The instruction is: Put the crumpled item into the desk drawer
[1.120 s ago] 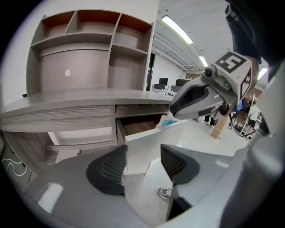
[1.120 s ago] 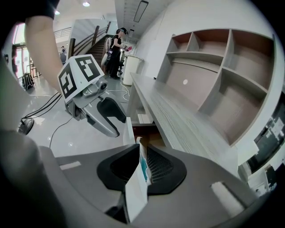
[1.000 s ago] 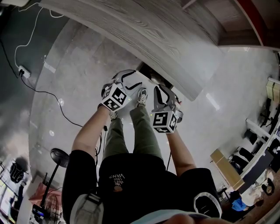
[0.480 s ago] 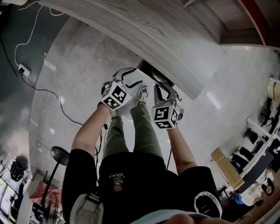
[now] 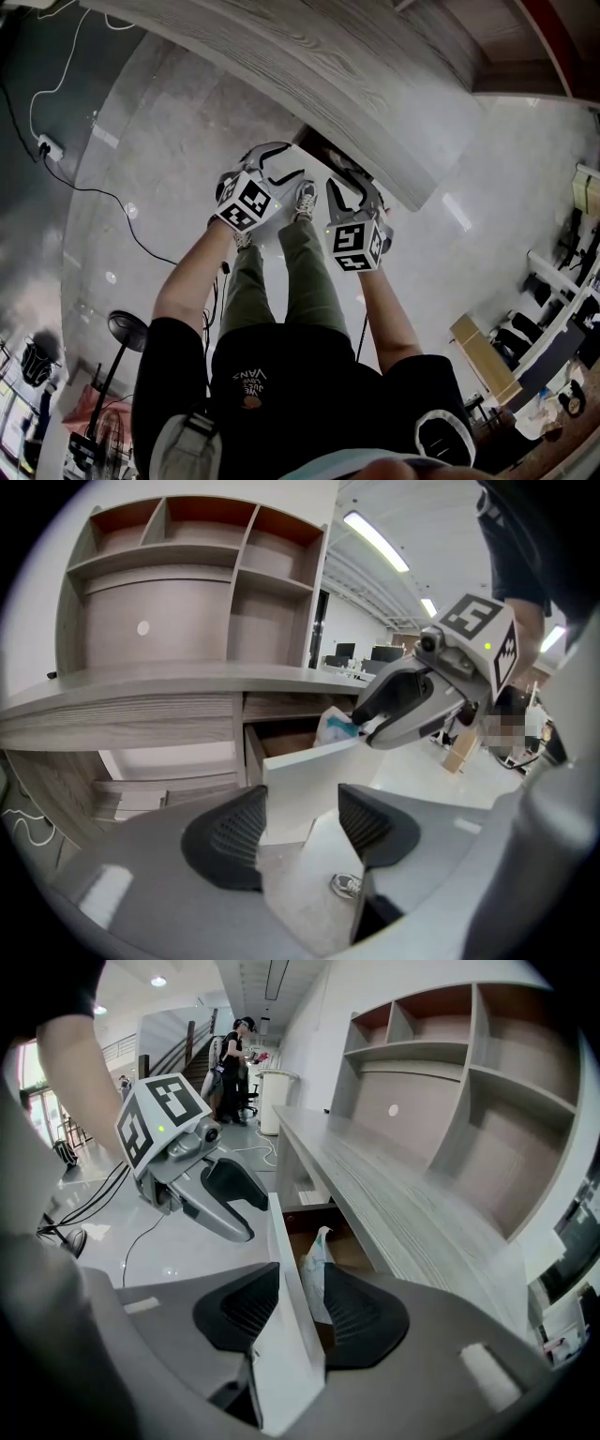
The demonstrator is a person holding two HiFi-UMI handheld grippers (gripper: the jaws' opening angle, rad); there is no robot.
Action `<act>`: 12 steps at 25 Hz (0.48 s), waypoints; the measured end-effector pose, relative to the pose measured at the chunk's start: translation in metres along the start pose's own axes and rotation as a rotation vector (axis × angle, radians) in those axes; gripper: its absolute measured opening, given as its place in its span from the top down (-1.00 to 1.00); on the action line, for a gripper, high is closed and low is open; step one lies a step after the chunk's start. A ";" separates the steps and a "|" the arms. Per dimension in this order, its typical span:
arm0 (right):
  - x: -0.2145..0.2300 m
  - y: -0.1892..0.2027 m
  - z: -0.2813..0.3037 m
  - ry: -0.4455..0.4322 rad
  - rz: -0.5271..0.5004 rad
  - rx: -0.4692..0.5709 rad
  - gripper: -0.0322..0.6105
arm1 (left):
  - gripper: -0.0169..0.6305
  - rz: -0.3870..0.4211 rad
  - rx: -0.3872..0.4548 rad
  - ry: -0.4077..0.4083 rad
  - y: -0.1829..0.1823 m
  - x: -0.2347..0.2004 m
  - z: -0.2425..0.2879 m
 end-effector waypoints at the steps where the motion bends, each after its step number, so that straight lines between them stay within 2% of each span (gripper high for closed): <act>1: 0.000 -0.001 0.000 0.003 0.003 0.003 0.47 | 0.13 -0.001 -0.001 0.001 0.000 0.000 0.000; 5: 0.001 -0.002 -0.002 0.021 0.012 0.010 0.39 | 0.13 -0.002 -0.006 0.002 0.001 0.000 0.000; 7: 0.001 -0.001 -0.003 0.025 0.020 0.008 0.29 | 0.13 -0.004 -0.008 0.002 0.002 0.000 -0.002; 12: -0.002 0.002 -0.006 0.028 0.035 -0.001 0.29 | 0.13 -0.006 -0.008 -0.004 0.002 -0.002 -0.007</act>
Point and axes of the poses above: the fingertips, and each gripper's own axes: z forward along the fingers, x to its right, y out of its underside, the point moved 3 cm from there along -z, backward along the fingers, and after that the axes turned 11 degrees about z, right-handed, at the moved point
